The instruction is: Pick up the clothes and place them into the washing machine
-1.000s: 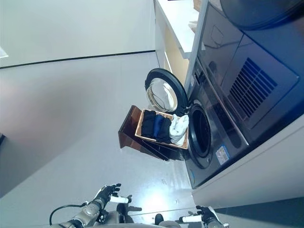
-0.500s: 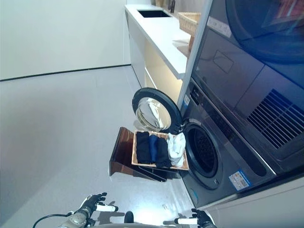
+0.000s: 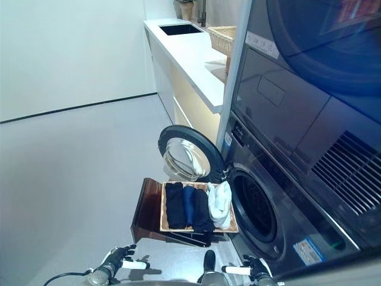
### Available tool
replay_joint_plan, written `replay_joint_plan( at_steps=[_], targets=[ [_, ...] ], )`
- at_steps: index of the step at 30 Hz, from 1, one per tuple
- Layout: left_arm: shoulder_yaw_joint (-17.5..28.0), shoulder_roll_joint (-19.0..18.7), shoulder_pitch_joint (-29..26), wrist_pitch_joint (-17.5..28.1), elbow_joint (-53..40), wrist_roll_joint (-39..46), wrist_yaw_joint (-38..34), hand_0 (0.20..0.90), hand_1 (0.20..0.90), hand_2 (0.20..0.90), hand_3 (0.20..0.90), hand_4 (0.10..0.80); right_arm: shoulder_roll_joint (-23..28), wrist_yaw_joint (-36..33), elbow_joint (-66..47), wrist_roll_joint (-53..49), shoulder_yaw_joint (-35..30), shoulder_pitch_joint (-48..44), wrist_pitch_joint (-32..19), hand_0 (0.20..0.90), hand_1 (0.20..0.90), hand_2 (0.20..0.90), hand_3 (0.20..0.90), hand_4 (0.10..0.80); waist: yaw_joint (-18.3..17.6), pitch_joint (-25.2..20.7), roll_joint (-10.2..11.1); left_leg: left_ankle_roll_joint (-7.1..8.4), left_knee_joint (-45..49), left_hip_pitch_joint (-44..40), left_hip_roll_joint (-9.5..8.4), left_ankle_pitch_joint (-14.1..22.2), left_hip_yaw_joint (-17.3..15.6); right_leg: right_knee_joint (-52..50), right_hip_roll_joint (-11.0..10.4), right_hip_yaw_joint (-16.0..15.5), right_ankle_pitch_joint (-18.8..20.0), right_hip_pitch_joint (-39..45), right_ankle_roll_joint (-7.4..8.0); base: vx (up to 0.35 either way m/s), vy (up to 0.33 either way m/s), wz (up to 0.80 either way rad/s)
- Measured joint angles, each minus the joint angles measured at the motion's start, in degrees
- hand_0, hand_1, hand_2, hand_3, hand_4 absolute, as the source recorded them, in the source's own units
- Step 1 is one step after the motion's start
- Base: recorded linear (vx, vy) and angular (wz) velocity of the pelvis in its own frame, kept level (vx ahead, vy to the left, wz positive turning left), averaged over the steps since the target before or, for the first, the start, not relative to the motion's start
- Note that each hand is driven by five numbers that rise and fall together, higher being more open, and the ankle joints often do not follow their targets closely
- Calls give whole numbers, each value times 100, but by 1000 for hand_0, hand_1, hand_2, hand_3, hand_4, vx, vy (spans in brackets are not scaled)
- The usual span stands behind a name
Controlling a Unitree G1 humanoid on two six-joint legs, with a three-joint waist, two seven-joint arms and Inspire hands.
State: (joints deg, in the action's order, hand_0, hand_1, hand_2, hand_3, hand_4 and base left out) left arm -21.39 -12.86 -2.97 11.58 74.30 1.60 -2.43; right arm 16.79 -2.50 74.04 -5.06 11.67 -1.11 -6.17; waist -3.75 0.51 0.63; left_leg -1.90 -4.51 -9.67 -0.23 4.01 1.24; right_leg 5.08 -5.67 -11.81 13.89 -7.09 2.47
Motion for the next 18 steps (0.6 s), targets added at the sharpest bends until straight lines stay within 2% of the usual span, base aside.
replay_joint_plan(
  at_steps=[1, 4, 5, 6, 7, 8, 9, 10, 11, 12, 13, 14, 15, 16, 17, 18],
  targets=[
    [-5, 67, -1, 2, 1, 0, -2, 900, 900, 900, 900, 800, 65, -2, -13, -2, -7, -19, -1, 900, 900, 900, 900, 800, 6, -64, -89, 75, 84, -21, 146, 69, 20, 7, 153, -21, -80, 96, -132, 146, -156, 36],
    [-4, 82, -72, 8, 17, -12, 4, 900, 900, 900, 900, 800, 101, -14, -112, -20, -11, -217, -16, 900, 900, 900, 900, 800, 89, -101, -21, 368, 958, 290, 204, 262, -37, -2, 259, 1, -201, 223, -253, 62, -149, 8],
    [-24, 85, -218, 0, 141, -15, 2, 900, 900, 900, 900, 800, 84, -18, -137, -92, -25, -293, -33, 900, 900, 900, 900, 800, 120, -47, 97, 702, 2146, 800, 200, 461, -88, 2, 199, 13, -271, 323, -302, 64, -176, -9],
    [10, 85, -188, 3, 146, -14, -1, 900, 900, 900, 900, 800, 86, -23, -142, -133, 20, -363, -23, 900, 900, 900, 900, 800, 197, -31, 103, 843, 2700, 985, 232, 425, -110, -31, 316, -1, -348, 404, -388, 45, -111, 6],
    [-15, 88, -215, -2, 151, -11, -1, 900, 900, 900, 900, 800, 102, -41, -197, -247, 20, -373, -63, 900, 900, 900, 900, 800, 199, 17, 100, 1025, 3560, 1381, 270, 437, 20, -25, 336, 48, -444, 475, -516, 42, -43, -18],
    [-23, 94, -215, 7, 149, -11, -2, 900, 900, 900, 900, 800, 82, 8, -162, -288, 70, -398, -64, 900, 900, 900, 900, 800, 301, 13, 113, 1200, 4107, 1637, 254, 153, 141, -17, 351, 47, -494, 536, -601, 50, -36, -16],
    [-7, 96, -208, 6, 154, -10, 0, 900, 900, 900, 900, 800, 52, -1, -158, -292, 154, -398, -64, 900, 900, 900, 900, 800, 358, 21, 123, 1278, 4258, 1731, 230, -9, 225, -37, 367, 61, -591, 577, -729, 97, -37, -34],
    [1, 101, -217, 5, 155, -8, -1, 900, 900, 900, 900, 800, 16, 0, -144, -330, 247, -408, -63, 900, 900, 900, 900, 800, 380, 40, 145, 1287, 4572, 1939, 240, -212, 309, -23, 361, 79, -635, 570, -795, 146, 0, -14],
    [19, 101, -237, 13, 154, -2, -2, 900, 900, 900, 900, 800, -17, -6, -100, -354, 251, -439, -27, 900, 900, 900, 900, 800, 383, 74, 189, 1173, 4627, 2083, 239, -180, 242, -5, 340, 125, -703, 545, -866, 231, 78, -8],
    [45, 88, -308, 12, 150, 12, -7, 900, 900, 900, 900, 800, -14, 1, -99, -392, 262, -444, -23, 900, 900, 900, 900, 800, 413, 134, 256, 1070, 4460, 2120, 235, -174, 164, -6, 308, 134, -721, 539, -874, 192, 73, -10],
    [72, 44, -328, 21, 143, 35, -24, 900, 900, 900, 900, 800, -64, 3, -80, -419, 365, -493, -24, 900, 900, 900, 900, 800, 481, 199, 354, 910, 3603, 2022, 323, -59, 49, -1, 294, 339, -767, 544, -824, 192, 110, -18],
    [64, 17, -346, 21, 143, 39, -52, 900, 900, 900, 900, 800, -102, 5, -72, -492, 371, -558, -14, 900, 900, 900, 900, 800, 490, 234, 411, 890, 2594, 1819, 411, -116, -36, -7, 312, 378, -803, 507, -851, 147, 96, -19],
    [50, 17, -380, 16, 143, 51, -53, 900, 900, 900, 900, 800, -115, 6, -71, -507, 381, -616, -15, 900, 900, 900, 900, 800, 498, 298, 396, 922, 2182, 1853, 538, -194, -27, 3, 357, 396, -805, 499, -818, 222, 135, -23],
    [31, 19, -386, 18, 158, 44, -74, 900, 900, 900, 900, 800, -150, -27, -74, -538, 391, -656, -18, 900, 900, 900, 900, 800, 535, 309, 399, 1000, 1224, 1675, 565, -330, 28, -4, 420, 501, -838, 440, -790, 208, 122, -25],
    [20, 40, -391, 15, 168, 59, -89, 900, 900, 900, 900, 800, -157, -46, -59, -623, 398, -682, -19, 900, 900, 900, 900, 800, 580, 329, 381, 1039, 460, 1564, 534, -396, 97, 8, 485, 648, -1036, 391, -591, 184, 117, -24],
    [-5, 87, -390, 15, 167, 66, -125, 900, 900, 900, 900, 800, -134, -65, -14, -666, 405, -704, -27, 900, 900, 900, 900, 800, 601, 325, 277, 1005, 268, 1589, 558, -373, 113, 8, 592, 709, -1345, 378, -236, 151, 121, -42]
  ],
)
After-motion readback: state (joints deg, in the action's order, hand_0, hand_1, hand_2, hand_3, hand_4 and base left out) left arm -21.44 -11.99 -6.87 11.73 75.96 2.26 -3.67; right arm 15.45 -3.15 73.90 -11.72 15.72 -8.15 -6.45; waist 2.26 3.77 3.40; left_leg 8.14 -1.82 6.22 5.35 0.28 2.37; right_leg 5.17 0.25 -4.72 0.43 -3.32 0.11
